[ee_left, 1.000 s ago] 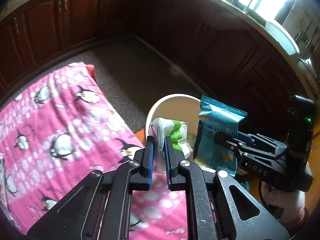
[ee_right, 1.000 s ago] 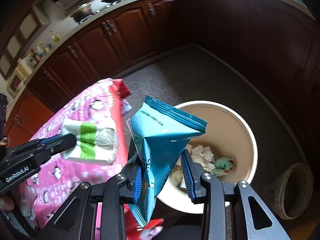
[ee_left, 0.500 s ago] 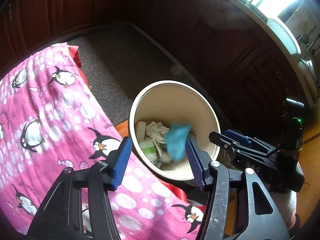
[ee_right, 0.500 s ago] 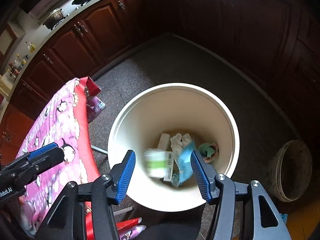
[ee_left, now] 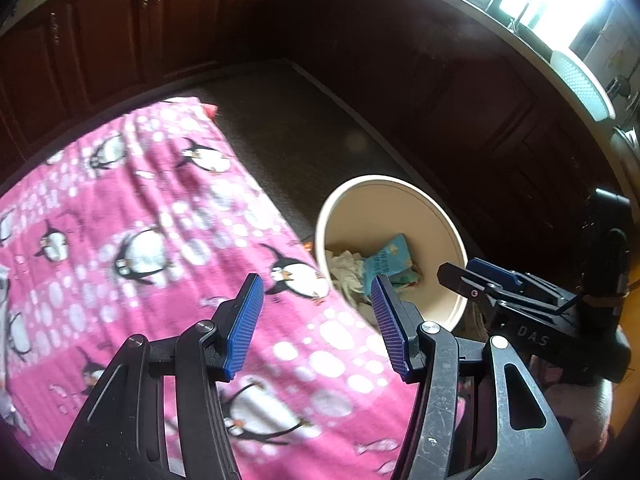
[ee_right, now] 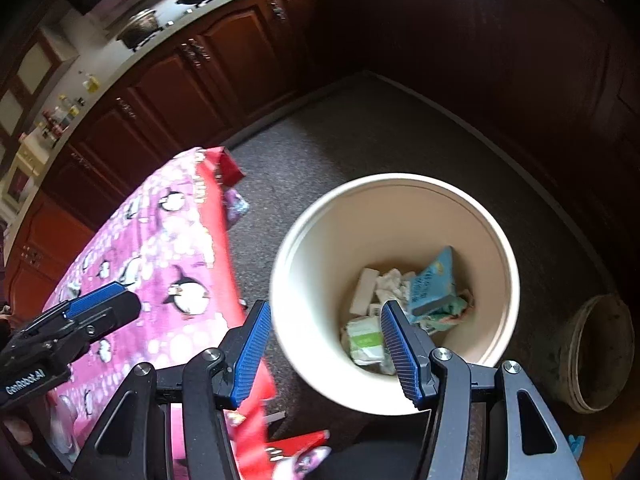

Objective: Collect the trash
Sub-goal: 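Open both tools to drop the tissue pack and snack bag into the bin, then move both open tools back over the remaining trash on the blanket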

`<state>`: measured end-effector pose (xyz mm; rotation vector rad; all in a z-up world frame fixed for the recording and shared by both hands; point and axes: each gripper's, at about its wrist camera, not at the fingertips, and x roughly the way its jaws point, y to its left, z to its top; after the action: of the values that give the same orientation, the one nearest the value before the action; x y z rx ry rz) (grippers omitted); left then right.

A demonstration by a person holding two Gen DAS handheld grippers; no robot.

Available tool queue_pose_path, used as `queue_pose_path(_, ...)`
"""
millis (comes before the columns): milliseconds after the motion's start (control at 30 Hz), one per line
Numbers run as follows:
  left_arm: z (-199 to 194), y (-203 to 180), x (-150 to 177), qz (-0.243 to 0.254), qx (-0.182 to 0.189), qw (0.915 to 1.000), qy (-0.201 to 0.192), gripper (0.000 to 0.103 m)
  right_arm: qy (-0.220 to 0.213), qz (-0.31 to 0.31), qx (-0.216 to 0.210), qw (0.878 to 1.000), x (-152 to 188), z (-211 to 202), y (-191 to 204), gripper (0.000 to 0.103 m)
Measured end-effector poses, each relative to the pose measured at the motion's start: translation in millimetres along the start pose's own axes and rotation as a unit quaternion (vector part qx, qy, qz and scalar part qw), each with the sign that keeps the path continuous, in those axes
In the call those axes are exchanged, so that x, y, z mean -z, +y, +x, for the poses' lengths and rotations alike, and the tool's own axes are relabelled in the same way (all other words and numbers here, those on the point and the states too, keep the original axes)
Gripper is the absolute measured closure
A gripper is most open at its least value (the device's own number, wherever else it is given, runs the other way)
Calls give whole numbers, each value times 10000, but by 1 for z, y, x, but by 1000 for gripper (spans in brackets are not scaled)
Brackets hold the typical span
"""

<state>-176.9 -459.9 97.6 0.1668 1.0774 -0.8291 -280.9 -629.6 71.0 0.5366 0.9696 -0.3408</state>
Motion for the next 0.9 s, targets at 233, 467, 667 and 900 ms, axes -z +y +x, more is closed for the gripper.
queue_pose_path(233, -32, 37, 16, -215, -297, 9993, -108, 48, -24, -396, -405, 9984, -4, -1, 54, 45)
queue_pose_path(467, -65, 93, 39, -733, -646, 9951, -128, 48, 120, -849, -837, 9928, 0, 16, 118, 45)
queue_pose_path(667, -105, 151, 67, -1228, -1033, 9868, -222, 48, 359, -1187, -1234, 9846, 10, 34, 172, 45)
queue_pose_path(900, -138, 228, 114, -1846, -1675, 9684, -112, 48, 584, -1673, -1475, 9730, 26, 50, 228, 45)
